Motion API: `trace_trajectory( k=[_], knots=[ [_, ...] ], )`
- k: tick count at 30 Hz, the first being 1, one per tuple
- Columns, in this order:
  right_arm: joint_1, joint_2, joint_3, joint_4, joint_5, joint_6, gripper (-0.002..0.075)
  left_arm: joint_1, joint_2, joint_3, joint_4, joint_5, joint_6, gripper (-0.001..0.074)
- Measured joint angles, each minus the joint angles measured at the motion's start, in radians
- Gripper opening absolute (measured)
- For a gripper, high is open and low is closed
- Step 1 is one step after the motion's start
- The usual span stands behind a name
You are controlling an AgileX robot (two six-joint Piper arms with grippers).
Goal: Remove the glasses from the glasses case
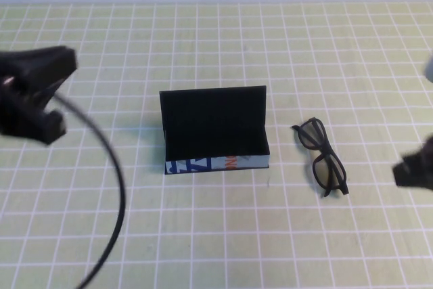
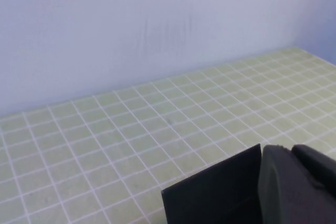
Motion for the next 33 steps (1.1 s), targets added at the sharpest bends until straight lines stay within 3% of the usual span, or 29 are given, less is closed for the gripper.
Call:
trace_trajectory(
  k=[8,15,26,33],
  knots=[
    [0.000,-0.496,0.229,0.006,-0.003,0.000,-0.0015,0.000,-0.486,0.289,-0.036,-0.159,-0.025,-0.0004],
    [0.000,-0.771,0.337,0.007,-0.069,-0.014,-0.0015,0.000,-0.759,0.503,-0.048,-0.261,-0.047,-0.0004],
    [0.000,-0.881,0.584,0.018,-0.590,-0.056,-0.0016,0.000,-0.827,0.758,-0.054,-0.390,-0.048,-0.0004],
    [0.000,-0.881,0.660,0.020,-0.706,-0.056,-0.0016,0.000,-0.832,0.760,-0.060,-0.400,-0.051,-0.0004]
  ],
)
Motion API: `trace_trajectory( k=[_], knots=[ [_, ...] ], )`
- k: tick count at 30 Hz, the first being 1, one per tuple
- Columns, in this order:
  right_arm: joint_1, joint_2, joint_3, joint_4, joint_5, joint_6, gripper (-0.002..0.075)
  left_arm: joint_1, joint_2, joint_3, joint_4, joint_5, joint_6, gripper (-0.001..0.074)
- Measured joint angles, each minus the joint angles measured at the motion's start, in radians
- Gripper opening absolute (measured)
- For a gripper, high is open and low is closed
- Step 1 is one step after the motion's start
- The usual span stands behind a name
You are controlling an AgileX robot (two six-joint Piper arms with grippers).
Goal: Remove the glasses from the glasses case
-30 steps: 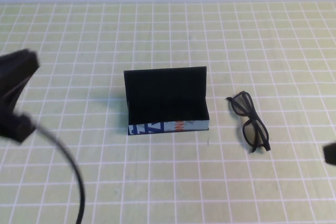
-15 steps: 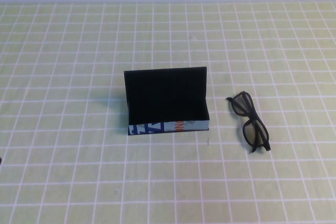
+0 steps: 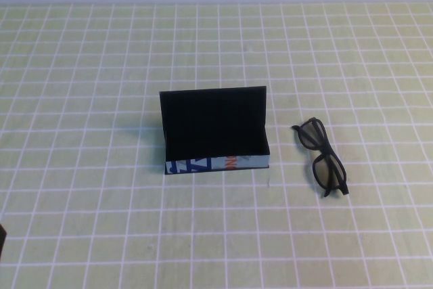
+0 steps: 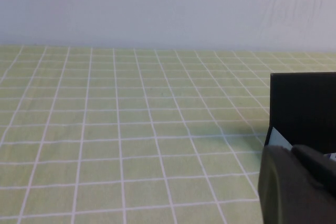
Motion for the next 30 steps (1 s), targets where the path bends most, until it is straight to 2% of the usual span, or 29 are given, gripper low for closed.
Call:
trace_trajectory(
  k=[10,15,20,23,30],
  knots=[
    [0.000,0.000,0.041,0.002,0.052,-0.002,-0.0016,0.000,0.000,0.000,-0.011,0.000,0.000,-0.0004],
    [-0.003,-0.008,0.063,-0.160,0.019,0.000,-0.0016,0.000,0.000,0.000,-0.012,0.000,0.000,-0.0004],
    [-0.138,-0.063,0.169,-0.216,-0.164,0.000,-0.0016,0.000,0.000,0.000,-0.013,0.000,0.000,-0.0004],
    [-0.215,-0.125,0.251,-0.216,-0.211,0.000,-0.0016,0.000,0.000,0.000,-0.015,0.000,0.000,-0.0004],
    [-0.238,-0.242,0.359,-0.193,-0.184,0.000,-0.0016,0.000,0.000,0.000,-0.015,0.000,0.000,-0.0004]
  ],
)
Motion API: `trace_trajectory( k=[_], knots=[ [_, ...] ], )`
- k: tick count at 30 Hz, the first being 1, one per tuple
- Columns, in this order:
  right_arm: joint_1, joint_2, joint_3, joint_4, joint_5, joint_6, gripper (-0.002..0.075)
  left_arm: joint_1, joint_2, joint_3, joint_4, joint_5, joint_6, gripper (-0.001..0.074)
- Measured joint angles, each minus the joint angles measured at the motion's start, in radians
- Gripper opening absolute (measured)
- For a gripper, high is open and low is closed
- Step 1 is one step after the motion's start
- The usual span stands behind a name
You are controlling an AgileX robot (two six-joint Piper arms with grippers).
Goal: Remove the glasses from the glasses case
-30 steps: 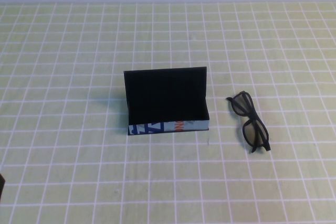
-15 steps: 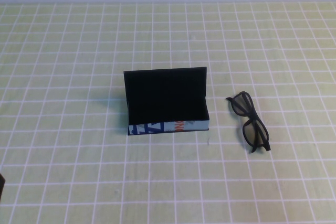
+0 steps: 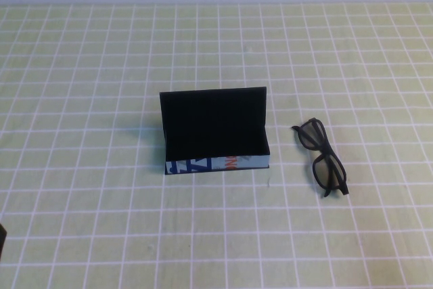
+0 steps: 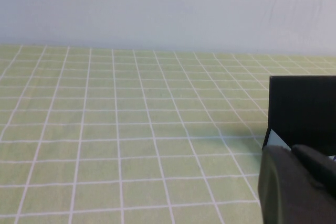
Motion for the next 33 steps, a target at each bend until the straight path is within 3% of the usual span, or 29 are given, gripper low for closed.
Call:
trace_trajectory(
  k=[11,33],
  knots=[
    [0.000,-0.002,0.002,0.013,0.188,0.004,-0.0016,0.000,0.000,0.000,0.000,0.000,0.000,-0.0004],
    [0.000,-0.002,0.002,0.016,0.198,0.004,-0.0018,0.000,0.000,0.000,0.000,0.000,0.000,-0.0004]
  ],
)
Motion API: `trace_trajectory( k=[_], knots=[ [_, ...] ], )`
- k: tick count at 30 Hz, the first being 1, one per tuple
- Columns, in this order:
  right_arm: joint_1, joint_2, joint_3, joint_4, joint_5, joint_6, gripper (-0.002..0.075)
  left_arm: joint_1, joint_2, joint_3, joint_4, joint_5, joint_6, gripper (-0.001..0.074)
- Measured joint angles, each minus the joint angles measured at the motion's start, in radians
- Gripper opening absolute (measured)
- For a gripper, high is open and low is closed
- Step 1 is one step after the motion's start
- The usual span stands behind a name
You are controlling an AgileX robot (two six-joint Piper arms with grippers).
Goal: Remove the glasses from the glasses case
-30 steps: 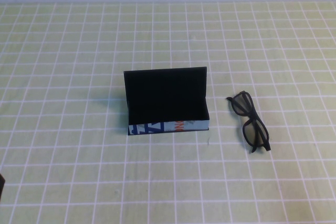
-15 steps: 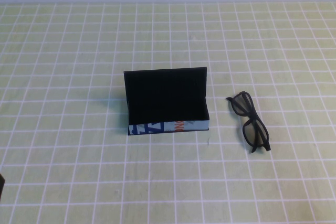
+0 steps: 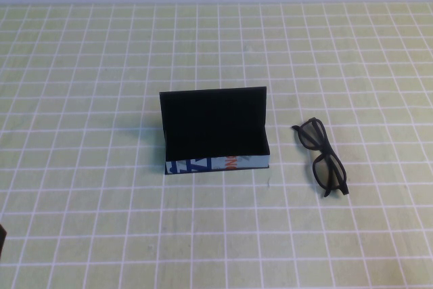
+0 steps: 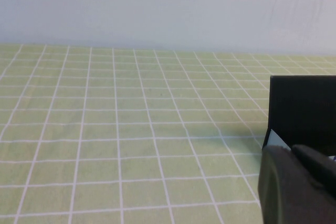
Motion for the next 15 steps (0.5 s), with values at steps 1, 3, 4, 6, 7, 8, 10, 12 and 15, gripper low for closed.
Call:
trace_trajectory(
  k=[1,3,4,6,7,8,10,12,15],
  knots=[
    [0.000,0.000,0.000,0.000,0.000,0.000,-0.0018,0.000,0.000,0.000,0.000,0.000,0.000,-0.0004],
    [0.000,0.000,0.000,0.000,0.000,0.000,-0.0018,0.000,0.000,0.000,0.000,0.000,0.000,-0.0004],
    [0.000,0.000,0.000,0.000,0.000,0.000,-0.0017,0.000,0.000,0.000,0.000,0.000,0.000,-0.0004],
    [0.000,0.000,0.000,0.000,0.000,0.000,-0.0018,0.000,0.000,0.000,0.014,0.000,0.000,-0.0004],
    [0.000,0.000,0.000,0.000,0.000,0.000,-0.0018,0.000,0.000,0.000,0.057,0.000,-0.007,-0.0004],
    [0.000,0.000,0.000,0.000,0.000,0.000,-0.0018,0.000,0.000,0.000,0.129,0.003,-0.037,-0.0004],
    [0.000,0.000,0.000,0.000,0.000,0.000,-0.0018,0.000,0.000,0.000,0.323,0.010,-0.191,-0.0004],
    [0.000,0.000,0.000,0.000,0.000,0.000,-0.0018,0.000,0.000,0.000,0.608,-0.003,-0.480,-0.0004],
    [0.000,0.000,0.000,0.000,0.000,0.000,-0.0018,0.000,-0.009,0.000,1.036,-0.043,-0.889,-0.0004]
  ],
)
